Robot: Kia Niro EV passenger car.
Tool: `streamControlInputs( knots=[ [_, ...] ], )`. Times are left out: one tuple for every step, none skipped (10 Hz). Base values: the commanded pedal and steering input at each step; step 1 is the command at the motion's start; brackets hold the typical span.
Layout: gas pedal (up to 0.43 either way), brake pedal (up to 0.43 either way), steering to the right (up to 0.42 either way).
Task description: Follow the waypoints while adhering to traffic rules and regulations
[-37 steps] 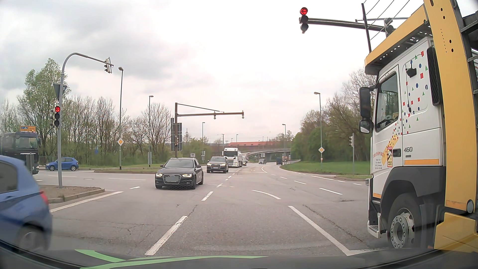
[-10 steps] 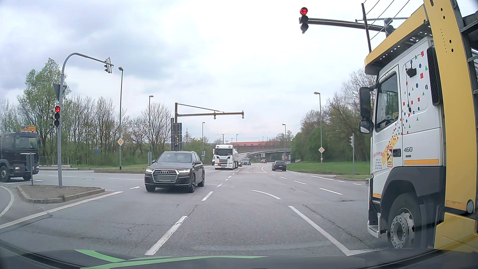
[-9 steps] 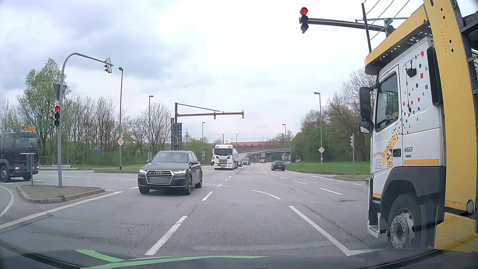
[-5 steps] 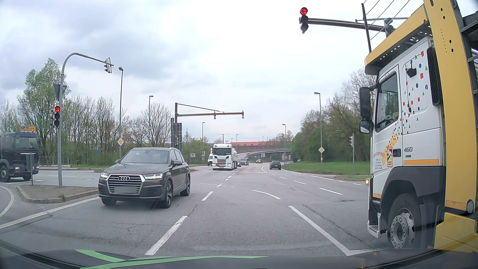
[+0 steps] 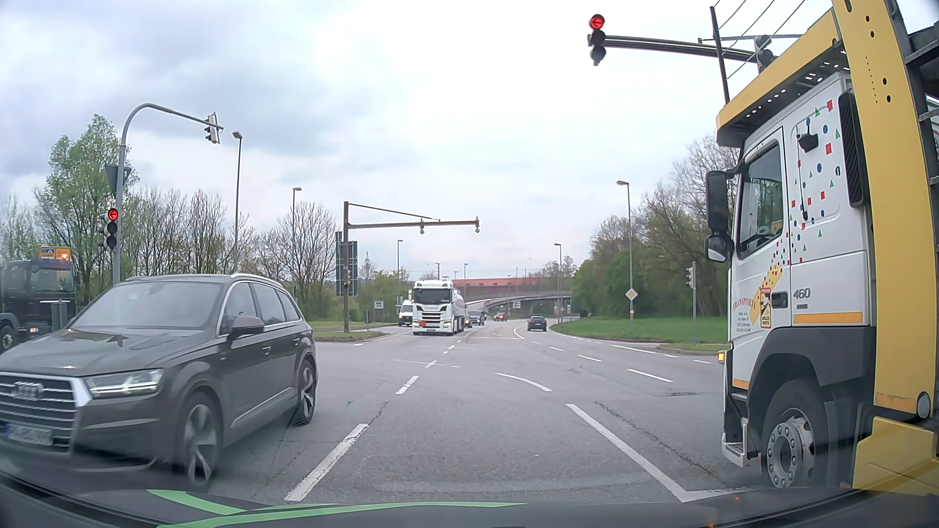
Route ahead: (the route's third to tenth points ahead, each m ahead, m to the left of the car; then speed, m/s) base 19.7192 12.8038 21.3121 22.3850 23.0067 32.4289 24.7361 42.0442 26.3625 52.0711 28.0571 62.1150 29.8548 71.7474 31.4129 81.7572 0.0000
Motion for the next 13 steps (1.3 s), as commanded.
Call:
streamControlInputs(
  knots=[
    [0.0, 0.311, 0.007],
    [0.0, 0.311, 0.007],
    [0.0, 0.311, 0.008],
    [0.0, 0.311, 0.008],
    [0.0, 0.311, 0.008],
    [0.0, 0.311, 0.008],
    [0.0, 0.311, 0.008],
    [0.0, 0.311, 0.007],
    [0.0, 0.311, 0.007],
    [0.0, 0.311, 0.007],
    [0.0, 0.311, 0.008],
    [0.0, 0.311, 0.008],
    [0.0, 0.311, 0.007]
  ],
)
